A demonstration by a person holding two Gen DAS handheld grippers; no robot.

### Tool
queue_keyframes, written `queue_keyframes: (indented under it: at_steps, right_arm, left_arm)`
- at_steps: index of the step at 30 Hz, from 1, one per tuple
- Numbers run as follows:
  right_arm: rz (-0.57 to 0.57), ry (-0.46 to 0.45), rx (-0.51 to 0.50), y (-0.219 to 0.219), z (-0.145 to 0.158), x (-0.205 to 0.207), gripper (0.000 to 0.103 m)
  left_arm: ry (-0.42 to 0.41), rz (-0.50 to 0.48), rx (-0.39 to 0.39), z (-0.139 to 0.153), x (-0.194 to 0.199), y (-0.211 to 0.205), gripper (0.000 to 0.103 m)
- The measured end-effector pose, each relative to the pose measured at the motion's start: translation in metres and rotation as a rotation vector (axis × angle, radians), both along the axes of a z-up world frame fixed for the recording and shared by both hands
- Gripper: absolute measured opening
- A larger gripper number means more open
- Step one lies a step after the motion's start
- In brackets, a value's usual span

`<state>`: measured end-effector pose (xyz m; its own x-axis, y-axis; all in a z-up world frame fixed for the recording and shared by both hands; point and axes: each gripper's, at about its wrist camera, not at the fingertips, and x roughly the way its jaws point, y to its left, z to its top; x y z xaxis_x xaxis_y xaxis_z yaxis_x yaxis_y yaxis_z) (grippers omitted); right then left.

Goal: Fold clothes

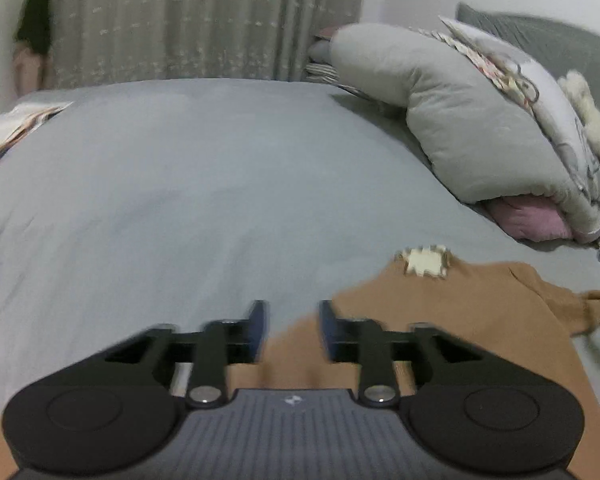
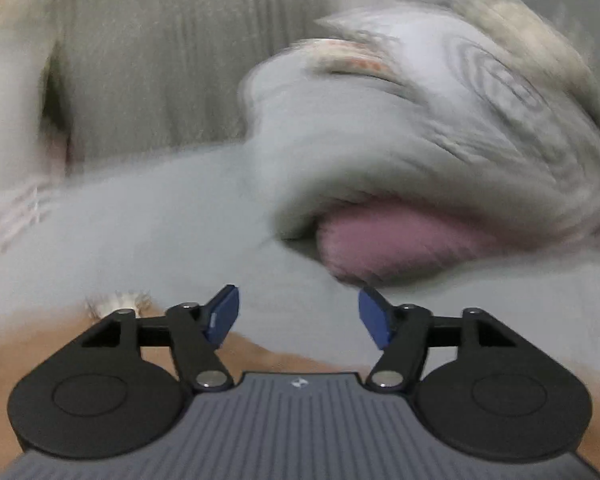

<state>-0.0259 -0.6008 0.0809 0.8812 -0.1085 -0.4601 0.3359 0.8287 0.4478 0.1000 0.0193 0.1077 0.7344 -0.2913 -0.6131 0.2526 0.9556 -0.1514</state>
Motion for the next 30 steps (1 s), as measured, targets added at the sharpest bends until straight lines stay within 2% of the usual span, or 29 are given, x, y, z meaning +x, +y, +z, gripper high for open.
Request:
queue_keyframes:
  at_steps: [1, 2, 3, 6, 7, 9, 10, 11, 12, 13, 14, 15, 17, 18, 19, 20, 22, 24, 26, 28, 30]
  right_arm:
    - [-0.087, 0.013, 0.045, -0.026, -0.007, -0.022, 0.069]
    - [-0.106, 0.018, 0.052, -0.031, -0.01, -0.026, 0.069]
    - [-0.211, 0.059, 0.084, -0.067, -0.021, -0.059, 0.068]
    - [-0.354, 0.068, 0.121, -0.099, -0.04, -0.112, 0.069]
    - [-0.378, 0.068, 0.167, -0.107, -0.049, -0.123, 0.068]
    - [-0.385, 0.02, 0.236, -0.112, -0.061, -0.13, 0.068]
    - [-0.377, 0.002, 0.24, -0.111, -0.063, -0.129, 0.067]
    - [-0.334, -0.001, 0.235, -0.108, -0.065, -0.121, 0.061]
    - [-0.29, -0.005, 0.23, -0.105, -0.066, -0.113, 0.029]
    - [-0.247, -0.007, 0.223, -0.102, -0.068, -0.104, 0.006]
    - [-0.233, 0.035, 0.181, -0.095, -0.065, -0.092, 0.008]
    - [-0.237, 0.038, 0.155, -0.096, -0.061, -0.094, 0.007]
    - [-0.232, 0.006, -0.026, -0.093, -0.024, -0.092, 0.007]
    - [-0.227, 0.004, -0.058, -0.093, -0.015, -0.09, 0.007]
    - [-0.207, -0.004, -0.146, -0.096, 0.013, -0.087, 0.007]
    - [-0.199, -0.008, -0.174, -0.103, 0.027, -0.083, 0.007]
    - [-0.151, -0.025, -0.252, -0.116, 0.074, -0.072, 0.007]
    - [-0.108, 0.016, -0.292, -0.124, 0.089, -0.058, 0.009]
    - [-0.078, 0.093, -0.331, -0.126, 0.095, -0.045, 0.012]
    - [-0.123, 0.205, -0.35, -0.129, 0.072, -0.04, 0.013]
    - [-0.179, 0.259, -0.307, -0.137, 0.049, -0.045, 0.013]
  left_arm:
    - [0.002, 0.017, -0.019, -0.002, -0.011, 0.008, 0.056]
    - [0.015, 0.038, -0.053, -0.007, -0.027, 0.018, 0.06]
    - [0.024, 0.057, -0.072, -0.013, -0.04, 0.022, 0.062]
    - [0.074, 0.091, -0.022, -0.021, -0.057, 0.01, 0.065]
    - [0.079, 0.096, -0.016, -0.019, -0.061, 0.011, 0.069]
    - [0.09, 0.115, -0.054, -0.021, -0.071, 0.008, 0.077]
    - [0.099, 0.117, -0.07, -0.023, -0.073, 0.008, 0.079]
    - [0.111, 0.116, -0.086, -0.026, -0.074, 0.01, 0.079]
    - [0.125, 0.122, -0.104, -0.029, -0.077, 0.011, 0.079]
    - [0.129, 0.128, -0.112, -0.03, -0.081, 0.015, 0.079]
    - [0.127, 0.138, -0.115, -0.03, -0.084, 0.02, 0.079]
    - [0.119, 0.145, -0.118, -0.03, -0.086, 0.025, 0.079]
    - [0.1, 0.156, -0.125, -0.03, -0.086, 0.034, 0.079]
    - [0.094, 0.165, -0.134, -0.029, -0.086, 0.039, 0.079]
    - [0.093, 0.171, -0.144, -0.03, -0.085, 0.041, 0.079]
    - [0.095, 0.178, -0.164, -0.031, -0.083, 0.044, 0.079]
    - [0.107, 0.186, -0.186, -0.032, -0.08, 0.046, 0.079]
    - [0.115, 0.19, -0.186, -0.033, -0.079, 0.046, 0.079]
    - [0.116, 0.2, -0.179, -0.034, -0.079, 0.046, 0.079]
    - [0.125, 0.225, -0.183, -0.034, -0.078, 0.05, 0.079]
    - [0.144, 0.27, -0.222, -0.034, -0.076, 0.064, 0.079]
